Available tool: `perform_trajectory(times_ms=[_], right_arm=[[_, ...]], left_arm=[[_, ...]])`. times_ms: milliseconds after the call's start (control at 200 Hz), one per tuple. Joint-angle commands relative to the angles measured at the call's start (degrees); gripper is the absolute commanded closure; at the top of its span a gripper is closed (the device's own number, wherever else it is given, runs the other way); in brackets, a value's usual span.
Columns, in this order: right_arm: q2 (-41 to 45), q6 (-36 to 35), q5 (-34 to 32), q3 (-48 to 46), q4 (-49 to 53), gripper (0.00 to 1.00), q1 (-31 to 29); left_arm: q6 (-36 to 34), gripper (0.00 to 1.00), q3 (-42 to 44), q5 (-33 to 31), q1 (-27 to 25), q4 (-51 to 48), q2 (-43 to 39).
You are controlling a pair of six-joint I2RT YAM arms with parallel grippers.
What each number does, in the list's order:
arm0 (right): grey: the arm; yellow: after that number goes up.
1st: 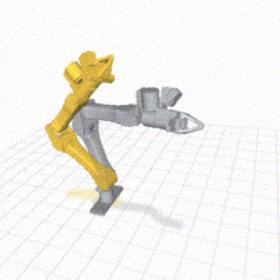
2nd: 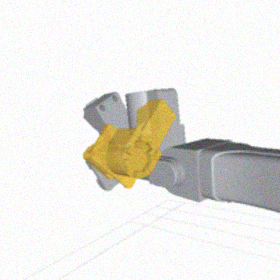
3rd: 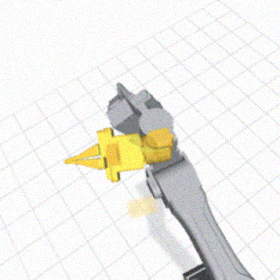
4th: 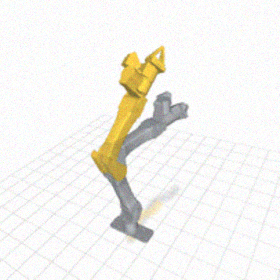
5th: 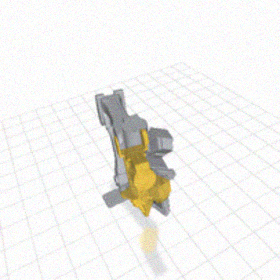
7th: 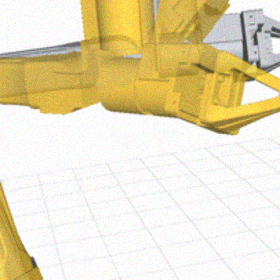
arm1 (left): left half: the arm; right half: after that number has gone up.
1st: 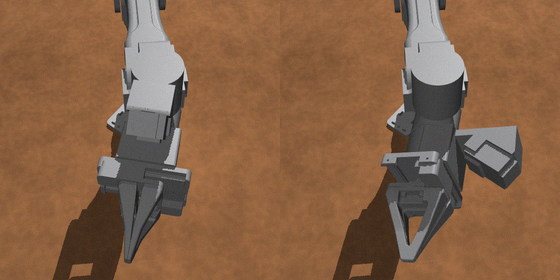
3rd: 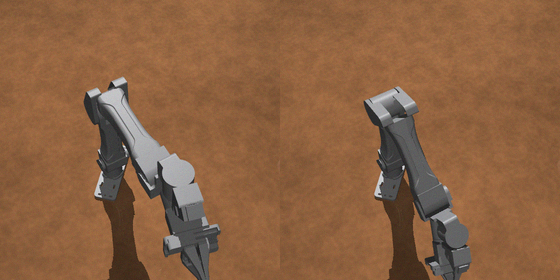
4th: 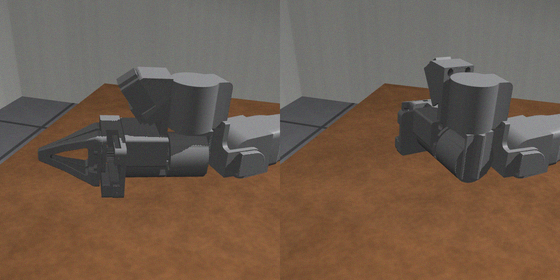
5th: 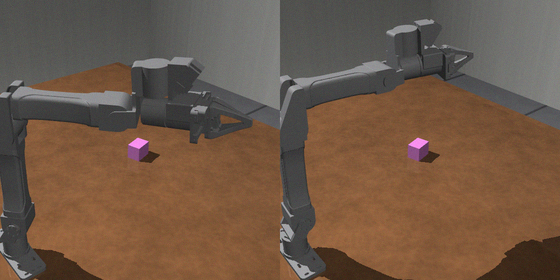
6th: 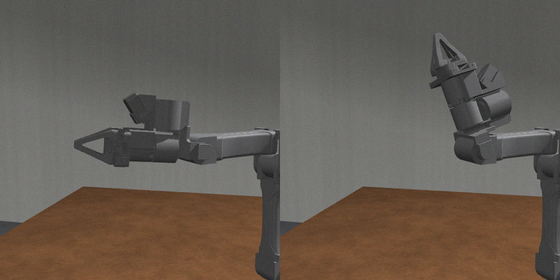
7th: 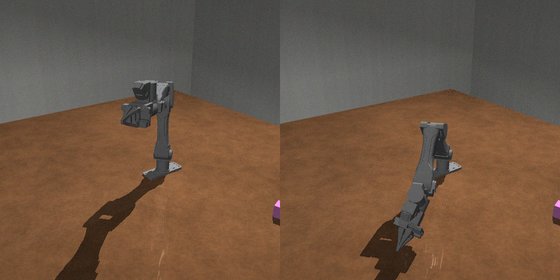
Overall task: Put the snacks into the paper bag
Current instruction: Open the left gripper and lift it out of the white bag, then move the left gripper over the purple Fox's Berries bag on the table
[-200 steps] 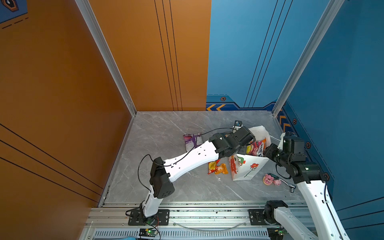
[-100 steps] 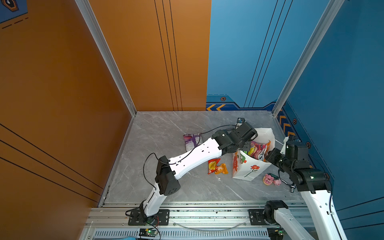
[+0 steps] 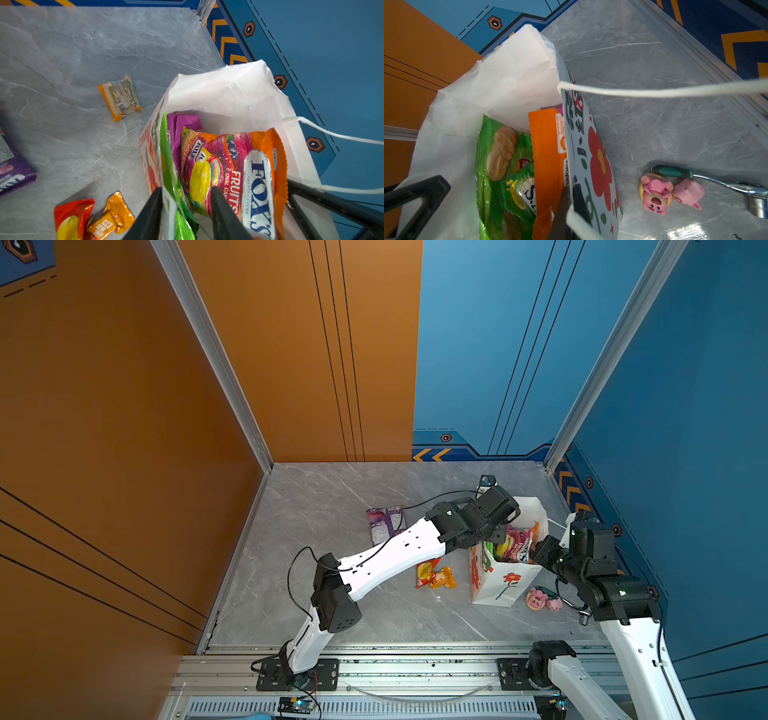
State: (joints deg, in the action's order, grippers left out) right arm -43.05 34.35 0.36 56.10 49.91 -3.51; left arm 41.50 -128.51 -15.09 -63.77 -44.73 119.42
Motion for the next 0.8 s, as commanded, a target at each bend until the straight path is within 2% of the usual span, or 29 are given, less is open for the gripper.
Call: perform_trajectory(times_ms=[0, 230, 330, 350, 421, 461, 671, 796], right_arm=[[-0.13, -0.69, -0.36, -0.9, -1.48, 0.98, -0.45], [-0.12, -0.78, -0.45, -0.9, -1.7, 0.98, -0.4], [-0.36, -0.77, -0.45, -0.99, -1.75, 0.97, -0.44], [-0.47, -0.77, -0.37, -0.91, -1.75, 0.97, -0.45], [-0.72, -0.77, -0.4, -0.64, -1.76, 0.97, -0.38], [-0.64, -0.82, -0.51, -0.48, -1.75, 0.97, -0.36], [-0.68, -1.04, -0.2, -0.42, -2.53, 0.97, -0.36], [-0.55, -1.04, 0.08, -0.37, -2.91, 0.97, -0.36]], left_arm=[[-1.21, 0.49, 1.22, -3.07, -0.13, 0.6, -4.71], [-5.75, 0.25, 5.11, -7.19, -1.87, 0.63, -9.91], [-13.38, 0.15, 4.72, -9.02, -2.49, -1.44, -11.88], [-14.33, 0.09, 4.57, -9.91, -2.5, -2.34, -12.39], [-17.29, 0.06, 5.31, -12.3, -2.32, -4.84, -14.54], [-19.07, 0.01, 7.15, -13.65, -2.22, -5.02, -16.43], [-23.14, 0.0, 21.34, -18.01, 0.65, -4.94, -28.17], [-28.72, 0.01, 29.68, -29.53, 1.29, -5.0, -33.2]])
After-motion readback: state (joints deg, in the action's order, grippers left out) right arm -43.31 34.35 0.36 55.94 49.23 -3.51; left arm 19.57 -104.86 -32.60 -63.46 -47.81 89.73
